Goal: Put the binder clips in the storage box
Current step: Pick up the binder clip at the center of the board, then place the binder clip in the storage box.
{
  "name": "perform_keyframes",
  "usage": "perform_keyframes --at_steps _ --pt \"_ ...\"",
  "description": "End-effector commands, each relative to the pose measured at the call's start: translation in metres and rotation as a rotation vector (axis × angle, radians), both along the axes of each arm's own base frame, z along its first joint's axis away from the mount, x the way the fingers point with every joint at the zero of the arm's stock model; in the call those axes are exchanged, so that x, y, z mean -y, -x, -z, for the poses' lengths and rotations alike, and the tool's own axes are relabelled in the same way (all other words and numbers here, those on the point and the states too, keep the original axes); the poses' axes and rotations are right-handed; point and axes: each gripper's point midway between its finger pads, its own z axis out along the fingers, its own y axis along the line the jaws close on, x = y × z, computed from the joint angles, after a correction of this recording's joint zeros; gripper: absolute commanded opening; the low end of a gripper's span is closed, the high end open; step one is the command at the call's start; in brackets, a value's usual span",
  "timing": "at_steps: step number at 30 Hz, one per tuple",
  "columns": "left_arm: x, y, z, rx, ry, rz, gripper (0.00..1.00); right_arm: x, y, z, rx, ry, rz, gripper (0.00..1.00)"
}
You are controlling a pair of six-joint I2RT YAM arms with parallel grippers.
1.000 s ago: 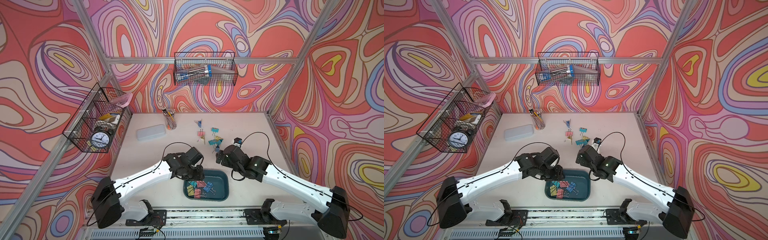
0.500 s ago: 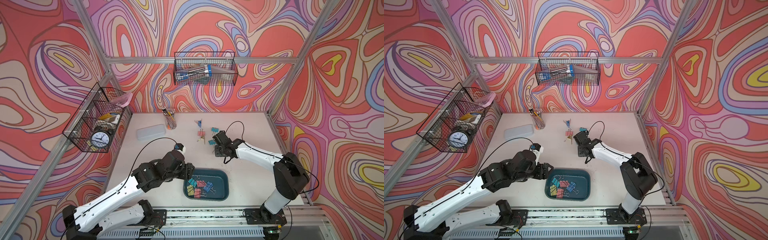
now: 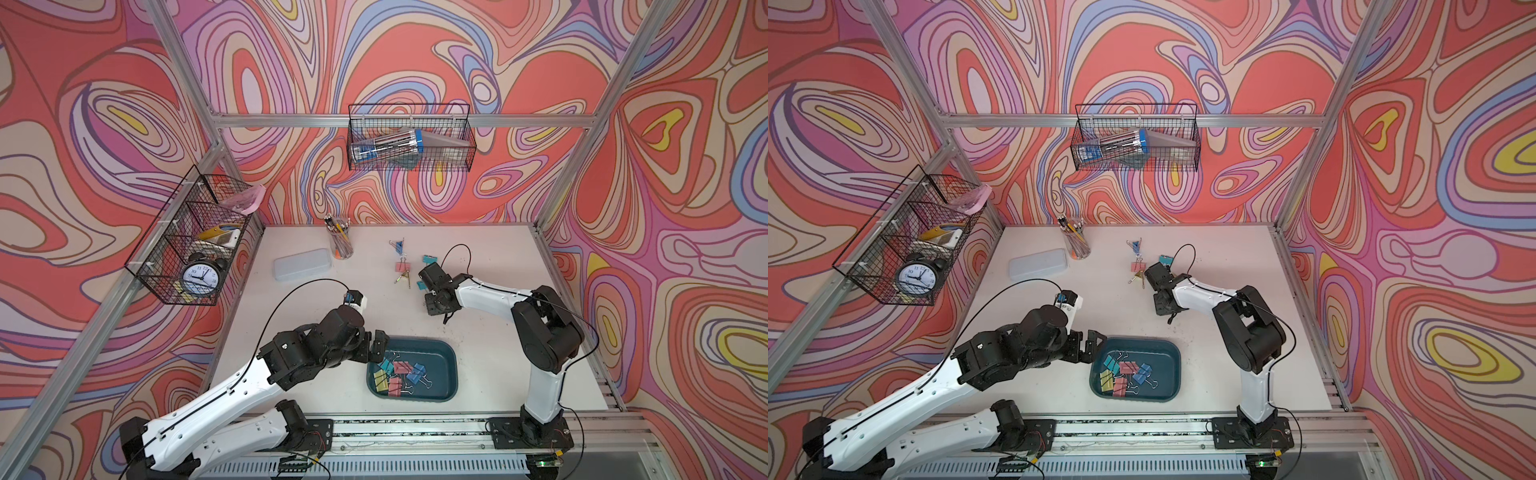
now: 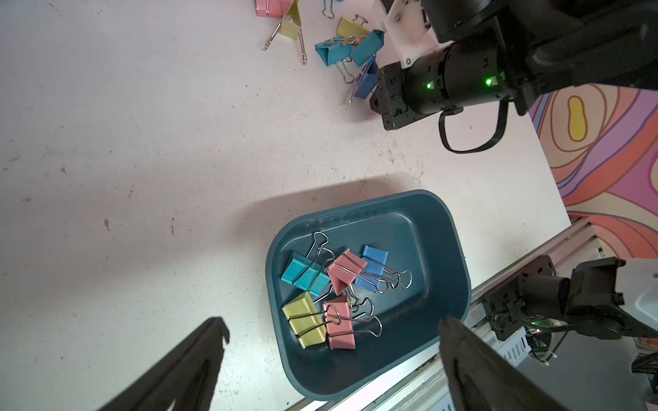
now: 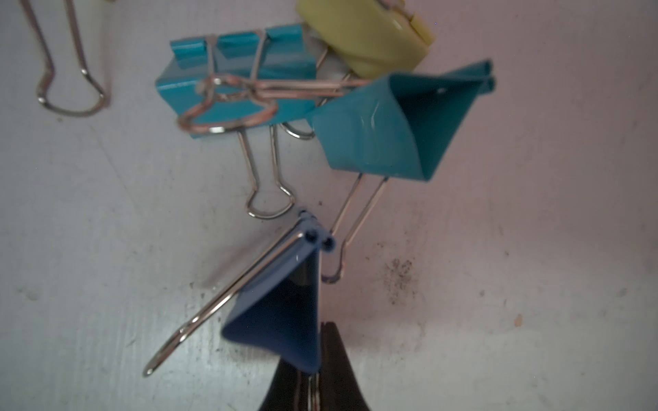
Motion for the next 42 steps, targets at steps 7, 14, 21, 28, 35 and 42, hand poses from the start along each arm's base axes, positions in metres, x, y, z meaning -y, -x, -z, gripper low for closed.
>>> perform_keyframes --at_steps 7,14,21,28,35,42 --pt "0.002 -0.003 0.005 0.0 0.0 -0.005 0.99 -0.014 -0.001 -0.049 0.051 -0.108 -0.044 0.0" --pt "-0.002 -0.009 -0.001 0.057 -0.027 0.001 0.99 -0.025 0.034 -0.117 0.067 -0.324 -0.062 0.0" --pt "-0.01 -0.018 -0.002 0.125 -0.082 -0.013 0.99 -0.044 0.124 -0.156 -0.129 -0.599 -0.125 0.0" --pt "-0.004 -0.019 0.003 0.126 -0.064 0.003 0.99 -0.072 0.205 -0.145 -0.356 -0.72 -0.12 0.0" --pt "0.0 -0.018 0.007 0.114 -0.037 -0.002 0.99 -0.108 0.219 -0.111 -0.413 -0.862 -0.023 0.0" --pt "0.004 -0.024 0.005 0.139 0.001 -0.022 0.99 -0.123 0.21 -0.069 -0.425 -0.833 0.039 0.0"
